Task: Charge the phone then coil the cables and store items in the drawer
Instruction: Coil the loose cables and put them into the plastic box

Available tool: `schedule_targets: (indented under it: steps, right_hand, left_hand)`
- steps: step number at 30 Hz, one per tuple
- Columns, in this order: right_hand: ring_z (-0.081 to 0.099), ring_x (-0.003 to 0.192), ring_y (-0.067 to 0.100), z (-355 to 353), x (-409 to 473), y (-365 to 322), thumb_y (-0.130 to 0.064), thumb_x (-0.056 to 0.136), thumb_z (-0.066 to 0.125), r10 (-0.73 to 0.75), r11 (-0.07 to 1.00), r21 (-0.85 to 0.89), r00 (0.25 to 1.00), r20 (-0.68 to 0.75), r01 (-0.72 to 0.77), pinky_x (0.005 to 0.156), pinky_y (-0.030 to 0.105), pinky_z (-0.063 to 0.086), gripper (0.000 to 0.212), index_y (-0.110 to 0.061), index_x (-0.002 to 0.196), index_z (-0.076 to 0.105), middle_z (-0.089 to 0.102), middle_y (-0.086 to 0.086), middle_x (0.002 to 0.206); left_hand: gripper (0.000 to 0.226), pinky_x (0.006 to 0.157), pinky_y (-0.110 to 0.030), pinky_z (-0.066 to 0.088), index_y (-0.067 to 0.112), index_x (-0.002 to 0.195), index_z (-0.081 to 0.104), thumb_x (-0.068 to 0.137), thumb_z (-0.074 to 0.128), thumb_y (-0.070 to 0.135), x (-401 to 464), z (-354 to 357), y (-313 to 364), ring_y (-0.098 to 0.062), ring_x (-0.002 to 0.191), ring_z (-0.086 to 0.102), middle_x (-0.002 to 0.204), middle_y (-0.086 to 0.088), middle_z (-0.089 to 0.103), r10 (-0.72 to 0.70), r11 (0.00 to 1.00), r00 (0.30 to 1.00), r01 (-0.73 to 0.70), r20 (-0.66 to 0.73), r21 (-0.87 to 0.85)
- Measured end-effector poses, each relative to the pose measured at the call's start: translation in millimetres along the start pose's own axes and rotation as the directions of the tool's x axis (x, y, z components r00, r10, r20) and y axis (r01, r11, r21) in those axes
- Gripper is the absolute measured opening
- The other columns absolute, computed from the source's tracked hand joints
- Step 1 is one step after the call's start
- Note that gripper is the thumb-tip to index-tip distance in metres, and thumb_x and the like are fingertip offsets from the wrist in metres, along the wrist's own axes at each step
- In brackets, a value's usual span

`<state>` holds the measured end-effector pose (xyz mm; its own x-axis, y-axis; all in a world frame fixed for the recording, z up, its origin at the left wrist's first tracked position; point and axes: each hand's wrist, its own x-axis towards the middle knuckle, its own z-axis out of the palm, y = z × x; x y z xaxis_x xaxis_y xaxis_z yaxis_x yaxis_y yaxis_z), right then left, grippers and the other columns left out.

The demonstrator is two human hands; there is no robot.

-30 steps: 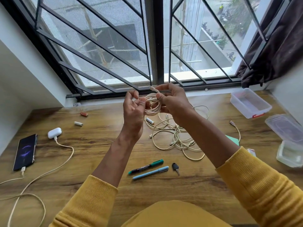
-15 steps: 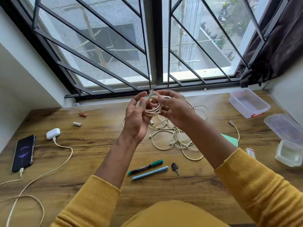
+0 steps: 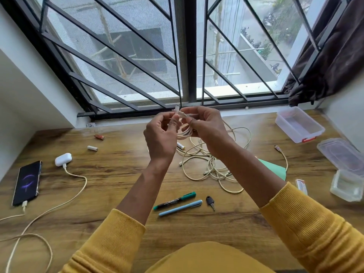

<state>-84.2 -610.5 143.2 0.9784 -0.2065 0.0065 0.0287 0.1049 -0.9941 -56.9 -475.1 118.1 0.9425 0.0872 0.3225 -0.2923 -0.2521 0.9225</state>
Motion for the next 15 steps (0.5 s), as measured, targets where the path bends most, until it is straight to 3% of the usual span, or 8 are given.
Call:
schedule_targets:
  steps: [4,6,9,13,15]
  right_hand:
    - [0.068,0.078,0.034,2.7,1.2,0.3,-0.006,0.099,0.071,-0.004,1.0,0.01,1.0,0.008,0.004,0.074,0.043,0.061,0.02,0.0,0.117,0.074,0.073,0.029,0.097]
    - [0.071,0.079,0.032,0.4,-0.8,-1.3,-0.005,0.099,0.07,0.001,0.999,0.039,0.999,0.043,-0.002,0.071,0.038,0.063,0.022,0.001,0.12,0.073,0.073,0.028,0.098]
    - [0.074,0.083,0.03,-4.1,-3.1,-2.1,0.0,0.098,0.069,0.018,0.998,0.065,0.998,0.067,-0.022,0.069,0.034,0.063,0.026,0.002,0.124,0.068,0.074,0.02,0.098]
    - [0.075,0.086,0.031,-8.9,-5.0,1.6,0.001,0.096,0.072,0.039,0.999,0.016,0.998,0.044,-0.04,0.067,0.032,0.063,0.028,0.001,0.124,0.067,0.074,0.029,0.107]
    - [0.077,0.086,0.034,-12.4,-7.4,4.1,0.0,0.096,0.071,0.033,0.999,-0.012,0.998,0.058,-0.032,0.07,0.037,0.066,0.024,0.002,0.12,0.069,0.076,0.027,0.106]
  left_hand:
    - [0.023,0.074,-0.044,0.066,0.017,0.115,0.068,0.099,0.075,0.032,-0.1,2.1,-0.4,-0.009,0.08,0.079,0.093,0.001,0.08,-0.043,0.999,0.998,0.044,-0.049,0.006]
    - [0.035,0.075,-0.047,0.066,0.017,0.124,0.06,0.097,0.077,0.032,3.7,0.1,-2.0,-0.015,0.079,0.08,0.096,-0.005,0.08,-0.133,0.989,0.991,0.134,0.018,-0.063]
    - [0.041,0.078,-0.055,0.066,0.02,0.13,0.062,0.095,0.08,0.03,8.7,-4.1,-6.2,-0.025,0.082,0.081,0.106,-0.013,0.079,-0.228,0.956,0.962,0.25,0.148,-0.156]
    - [0.044,0.087,-0.056,0.064,0.018,0.134,0.065,0.094,0.081,0.026,3.3,-5.3,-6.5,-0.027,0.085,0.08,0.111,-0.013,0.078,-0.264,0.937,0.938,0.305,0.224,-0.17]
    - [0.042,0.087,-0.057,0.064,0.02,0.134,0.066,0.095,0.08,0.025,-0.3,-4.1,-7.1,-0.026,0.086,0.08,0.112,-0.012,0.077,-0.267,0.939,0.933,0.308,0.24,-0.152]
